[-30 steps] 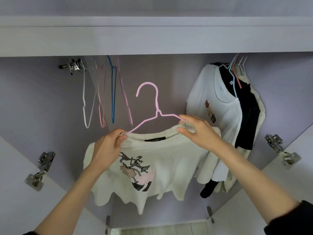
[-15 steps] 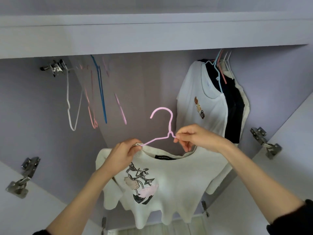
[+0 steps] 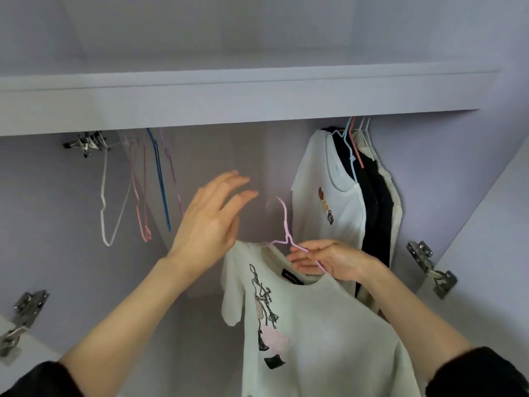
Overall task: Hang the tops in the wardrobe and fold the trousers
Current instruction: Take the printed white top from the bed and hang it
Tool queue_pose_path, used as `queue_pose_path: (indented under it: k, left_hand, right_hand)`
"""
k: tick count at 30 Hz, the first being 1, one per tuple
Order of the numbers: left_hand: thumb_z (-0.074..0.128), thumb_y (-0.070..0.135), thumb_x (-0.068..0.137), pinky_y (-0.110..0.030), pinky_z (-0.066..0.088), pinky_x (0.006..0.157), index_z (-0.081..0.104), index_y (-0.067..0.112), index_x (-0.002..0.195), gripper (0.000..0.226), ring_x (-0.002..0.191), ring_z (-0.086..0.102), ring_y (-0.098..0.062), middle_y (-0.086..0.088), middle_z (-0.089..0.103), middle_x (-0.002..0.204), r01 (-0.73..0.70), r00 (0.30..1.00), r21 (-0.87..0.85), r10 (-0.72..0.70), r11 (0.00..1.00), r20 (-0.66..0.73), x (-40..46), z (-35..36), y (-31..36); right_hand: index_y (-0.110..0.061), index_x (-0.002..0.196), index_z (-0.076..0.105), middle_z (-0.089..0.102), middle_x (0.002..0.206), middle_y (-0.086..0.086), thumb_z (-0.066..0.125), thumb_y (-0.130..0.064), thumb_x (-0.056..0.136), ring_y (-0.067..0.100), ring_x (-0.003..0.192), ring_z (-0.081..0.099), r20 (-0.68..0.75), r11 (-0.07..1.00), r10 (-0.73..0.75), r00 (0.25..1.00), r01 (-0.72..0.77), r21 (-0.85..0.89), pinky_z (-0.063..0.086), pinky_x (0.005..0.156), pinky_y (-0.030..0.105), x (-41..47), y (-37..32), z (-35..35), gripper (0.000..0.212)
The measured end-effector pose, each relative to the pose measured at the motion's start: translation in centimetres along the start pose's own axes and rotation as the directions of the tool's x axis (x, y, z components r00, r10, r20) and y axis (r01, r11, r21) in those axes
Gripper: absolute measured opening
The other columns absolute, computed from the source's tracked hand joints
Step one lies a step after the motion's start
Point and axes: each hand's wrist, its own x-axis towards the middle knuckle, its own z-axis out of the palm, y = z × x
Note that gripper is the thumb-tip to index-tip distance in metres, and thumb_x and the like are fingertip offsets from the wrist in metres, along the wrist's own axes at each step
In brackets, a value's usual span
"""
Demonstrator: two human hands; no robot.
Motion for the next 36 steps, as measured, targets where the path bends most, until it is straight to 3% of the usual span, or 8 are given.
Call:
queue_pose_path:
  k: [3, 6, 11, 16, 26, 30, 32, 36]
  left_hand:
    - [0.044, -0.011, 0.073, -0.05, 0.018, 0.114, 0.051, 0.004, 0.13, 0.059, 0.137, 0.025, -0.038, -0.018, 0.038, 0.142, -0.121, 0.99, 0.215, 0.133, 0.969, -0.046, 3.3, -0.9, 0.4]
    - [0.055, -0.011, 0.069, -0.058, 0.003, 0.112, 0.034, 0.008, 0.143, 0.079, 0.14, 0.011, -0.04, -0.017, 0.024, 0.151, -0.049, 0.998, 0.412, 0.056, 0.91, -0.004, 5.3, -0.6, -0.2]
    - [0.058, -0.008, 0.067, -0.066, 0.002, 0.106, 0.02, 0.013, 0.148, 0.091, 0.141, 0.005, -0.037, -0.01, 0.012, 0.154, 0.037, 0.999, 0.549, -0.017, 0.835, -0.042, 6.3, 0.5, -1.4]
    - [0.053, -0.007, 0.068, -0.067, 0.005, 0.106, 0.018, 0.015, 0.148, 0.089, 0.141, 0.007, -0.035, -0.009, 0.015, 0.153, 0.051, 0.994, 0.579, 0.015, 0.814, -0.11, 6.3, 1.3, -1.8]
    - [0.053, 0.0, 0.068, -0.063, -0.006, 0.108, 0.008, 0.019, 0.149, 0.095, 0.145, -0.01, -0.03, -0.007, 0.008, 0.154, 0.071, 0.993, 0.544, -0.008, 0.836, -0.117, 6.2, 1.4, -1.7]
    - [0.053, 0.002, 0.068, -0.064, -0.006, 0.108, 0.007, 0.02, 0.149, 0.095, 0.144, -0.014, -0.026, -0.005, 0.004, 0.155, 0.075, 0.994, 0.544, -0.022, 0.836, -0.104, 6.1, 1.4, -1.8]
    - [0.055, 0.002, 0.068, -0.063, -0.006, 0.109, 0.007, 0.02, 0.149, 0.096, 0.144, -0.014, -0.026, -0.005, 0.002, 0.155, 0.074, 0.995, 0.543, -0.024, 0.836, -0.098, 6.1, 1.4, -1.7]
    - [0.058, 0.001, 0.067, -0.063, -0.006, 0.109, 0.006, 0.02, 0.149, 0.099, 0.144, -0.014, -0.027, -0.005, 0.001, 0.156, 0.081, 0.996, 0.532, -0.05, 0.843, -0.072, 6.1, 1.3, -1.4]
  right_hand:
    - [-0.001, 0.111, 0.056, 0.074, 0.091, 0.009, 0.036, 0.01, 0.094, 0.021, 0.083, 0.072, -0.025, 0.997, -0.071, 0.997, 0.071, 0.028, 0.057, 0.068, 0.025, 0.5, -1.4, -0.7, 0.029]
    - [-0.001, 0.119, 0.053, 0.074, 0.09, 0.007, 0.036, 0.008, 0.095, 0.02, 0.082, 0.072, -0.048, 0.989, -0.138, 0.989, 0.14, 0.038, 0.057, 0.068, 0.024, 1.2, -3.3, -1.2, 0.03]
    - [0.003, 0.131, 0.044, 0.067, 0.102, 0.01, 0.032, 0.009, 0.096, 0.021, 0.081, 0.071, -0.145, 0.969, -0.229, 0.963, 0.24, 0.063, 0.058, 0.067, 0.026, 2.7, -6.4, -2.7, 0.037]
    - [-0.003, 0.137, 0.041, 0.064, 0.108, 0.006, 0.033, 0.003, 0.099, 0.018, 0.093, 0.066, -0.186, 0.935, -0.323, 0.928, 0.343, 0.088, 0.057, 0.076, 0.025, 4.1, -10.0, -4.4, 0.039]
    - [-0.005, 0.141, 0.034, 0.059, 0.117, 0.007, 0.033, 0.0, 0.1, 0.016, 0.076, 0.071, -0.298, 0.875, -0.438, 0.848, 0.478, 0.072, 0.059, 0.067, 0.027, 7.4, -15.6, -6.4, 0.041]
    - [-0.009, 0.138, 0.039, 0.052, 0.122, 0.009, 0.031, 0.001, 0.1, 0.028, 0.094, 0.062, -0.433, 0.896, -0.391, 0.812, 0.443, 0.021, 0.058, 0.066, 0.03, 8.1, -16.0, -7.7, 0.04]
    - [-0.012, 0.126, 0.048, 0.055, 0.123, 0.01, 0.032, -0.001, 0.1, 0.029, 0.095, 0.061, -0.526, 0.912, -0.361, 0.77, 0.408, -0.029, 0.055, 0.056, 0.027, 8.3, -16.1, -8.3, 0.033]
    - [-0.007, 0.134, 0.043, 0.06, 0.109, 0.013, 0.032, -0.005, 0.099, 0.03, 0.092, 0.062, -0.695, 0.924, -0.345, 0.631, 0.357, -0.135, 0.051, 0.053, 0.025, 8.1, -16.7, -9.1, 0.037]
